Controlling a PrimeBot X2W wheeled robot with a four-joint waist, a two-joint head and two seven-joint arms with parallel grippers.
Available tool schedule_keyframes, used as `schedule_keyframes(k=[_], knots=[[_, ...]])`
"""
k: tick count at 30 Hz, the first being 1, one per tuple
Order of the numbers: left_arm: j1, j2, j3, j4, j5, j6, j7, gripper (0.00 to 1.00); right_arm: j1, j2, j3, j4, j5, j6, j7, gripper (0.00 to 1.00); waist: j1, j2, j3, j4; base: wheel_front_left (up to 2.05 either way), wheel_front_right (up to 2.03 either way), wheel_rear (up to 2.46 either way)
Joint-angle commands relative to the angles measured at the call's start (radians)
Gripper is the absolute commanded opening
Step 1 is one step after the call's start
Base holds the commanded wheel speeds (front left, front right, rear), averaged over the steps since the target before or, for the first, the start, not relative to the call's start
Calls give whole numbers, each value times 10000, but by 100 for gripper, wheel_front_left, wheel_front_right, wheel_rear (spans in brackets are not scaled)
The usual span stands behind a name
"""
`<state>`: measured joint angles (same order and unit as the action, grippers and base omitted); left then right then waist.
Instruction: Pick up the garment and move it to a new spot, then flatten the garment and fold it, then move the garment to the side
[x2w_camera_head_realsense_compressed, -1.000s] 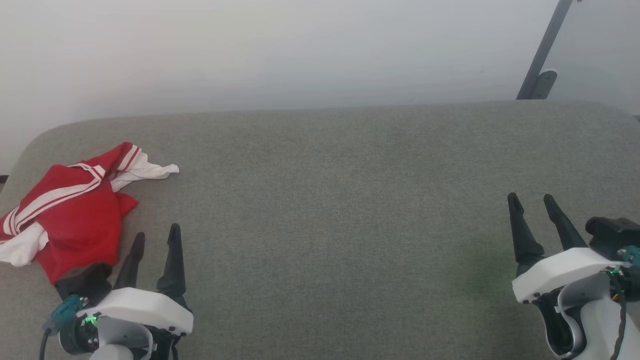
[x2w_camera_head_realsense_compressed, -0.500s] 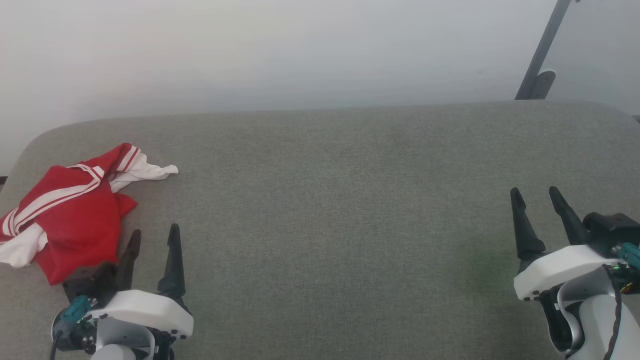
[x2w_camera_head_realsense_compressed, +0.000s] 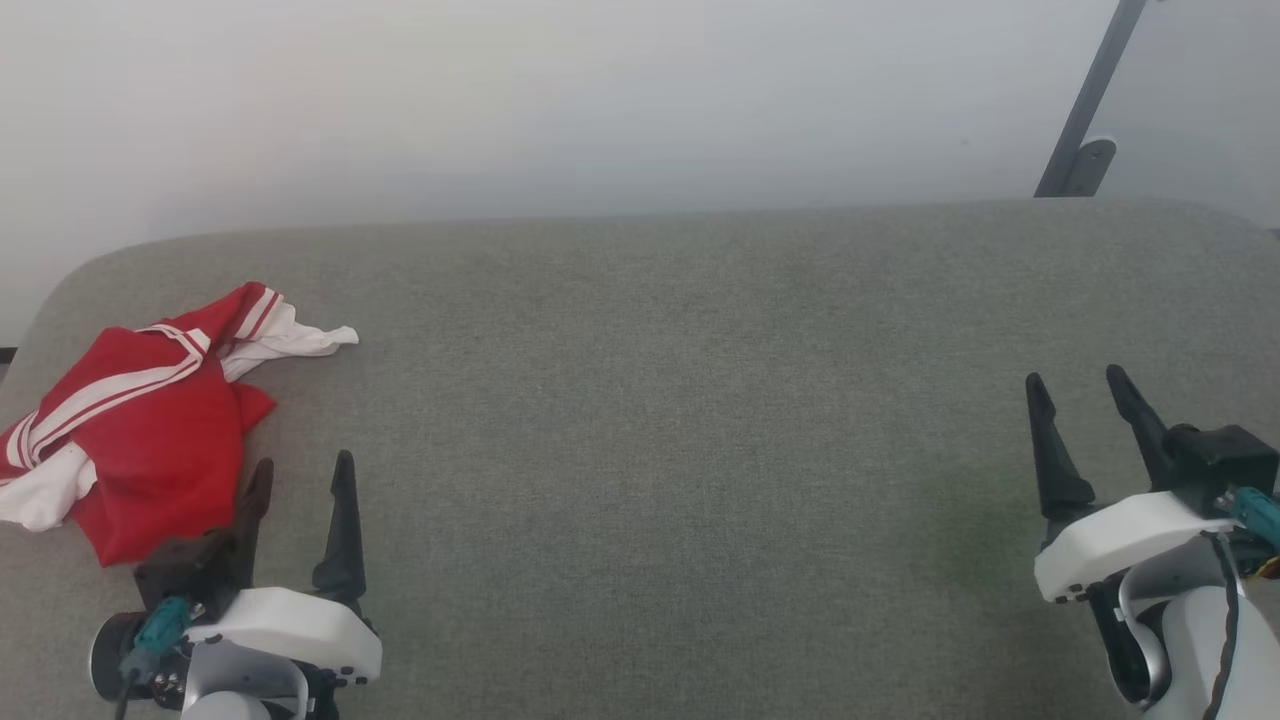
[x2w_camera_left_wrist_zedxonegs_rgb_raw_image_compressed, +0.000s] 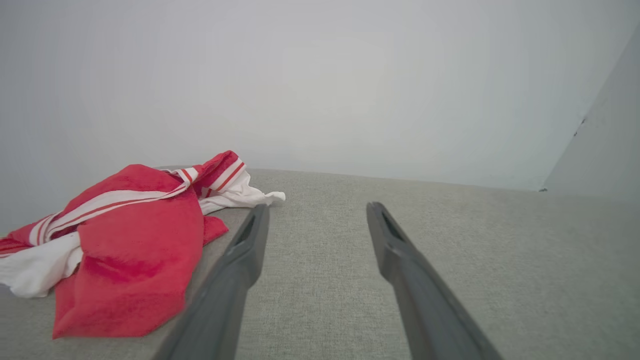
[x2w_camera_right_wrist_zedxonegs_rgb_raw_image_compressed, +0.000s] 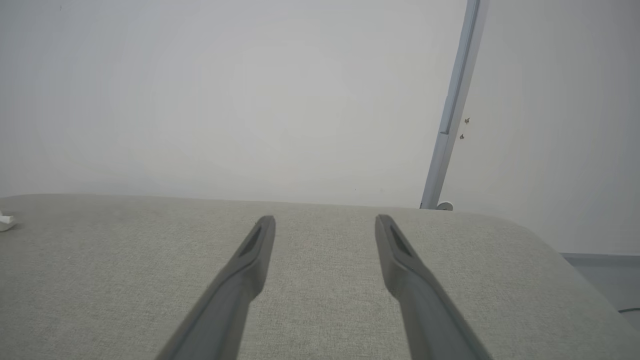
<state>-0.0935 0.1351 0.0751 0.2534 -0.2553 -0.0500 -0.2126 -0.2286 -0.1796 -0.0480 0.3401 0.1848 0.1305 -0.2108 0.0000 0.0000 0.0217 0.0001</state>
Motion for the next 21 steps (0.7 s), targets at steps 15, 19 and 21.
schedule_keyframes(k=[15, 19, 21], knots=[[-201, -115, 375, 264, 1404, -268, -378, 100, -140, 64, -382, -31, -968, 3, -397, 100, 0, 0, 97, -15, 0, 0, 0], [-248, -130, 426, 316, 1647, -321, -417, 100, -172, 67, -423, -47, -1095, 4, -442, 100, 0, 0, 123, -6, 0, 0, 0], [-277, -147, 448, 345, 1808, -337, -465, 100, -188, 57, -451, -50, -1220, 4, -491, 100, 0, 0, 131, 7, 0, 0, 0]])
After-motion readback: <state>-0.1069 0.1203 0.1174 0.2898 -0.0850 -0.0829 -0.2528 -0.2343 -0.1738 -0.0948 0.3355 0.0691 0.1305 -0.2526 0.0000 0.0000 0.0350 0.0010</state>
